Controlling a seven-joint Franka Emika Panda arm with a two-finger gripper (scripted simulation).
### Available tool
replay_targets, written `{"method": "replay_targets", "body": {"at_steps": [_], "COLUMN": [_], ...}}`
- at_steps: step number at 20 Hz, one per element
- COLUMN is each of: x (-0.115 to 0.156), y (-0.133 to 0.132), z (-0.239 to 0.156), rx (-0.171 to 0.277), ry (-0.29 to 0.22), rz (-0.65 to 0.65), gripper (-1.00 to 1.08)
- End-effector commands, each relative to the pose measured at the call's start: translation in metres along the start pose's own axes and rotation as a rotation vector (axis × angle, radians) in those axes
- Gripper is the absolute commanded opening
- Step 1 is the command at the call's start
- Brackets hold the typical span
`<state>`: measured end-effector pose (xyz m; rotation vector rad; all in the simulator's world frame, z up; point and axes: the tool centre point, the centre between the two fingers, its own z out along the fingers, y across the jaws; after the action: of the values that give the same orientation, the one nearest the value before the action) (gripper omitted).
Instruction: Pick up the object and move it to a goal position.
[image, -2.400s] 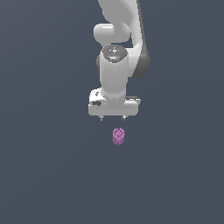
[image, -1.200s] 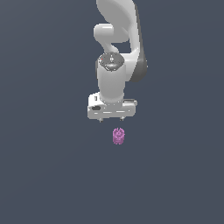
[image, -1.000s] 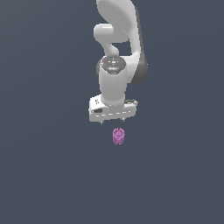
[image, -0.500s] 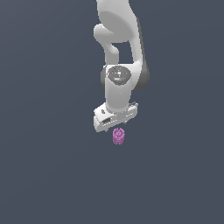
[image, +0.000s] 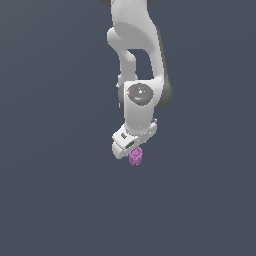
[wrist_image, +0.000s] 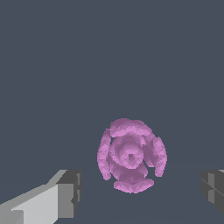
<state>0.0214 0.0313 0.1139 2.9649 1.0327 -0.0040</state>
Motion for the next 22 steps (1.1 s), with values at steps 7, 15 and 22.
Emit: {"method": "replay_targets", "body": {"at_steps": [7, 15, 22], "x": [0.004, 0.004, 0.004], "y": [-0.002, -0.002, -0.002], "z": [0.005, 0.025, 0.054], "rx": [0.001, 0.001, 0.001], "ry": [0.003, 0.003, 0.003], "rz": [-0.062, -0.059, -0.062], "gripper": [1.00, 1.00, 1.00]}}
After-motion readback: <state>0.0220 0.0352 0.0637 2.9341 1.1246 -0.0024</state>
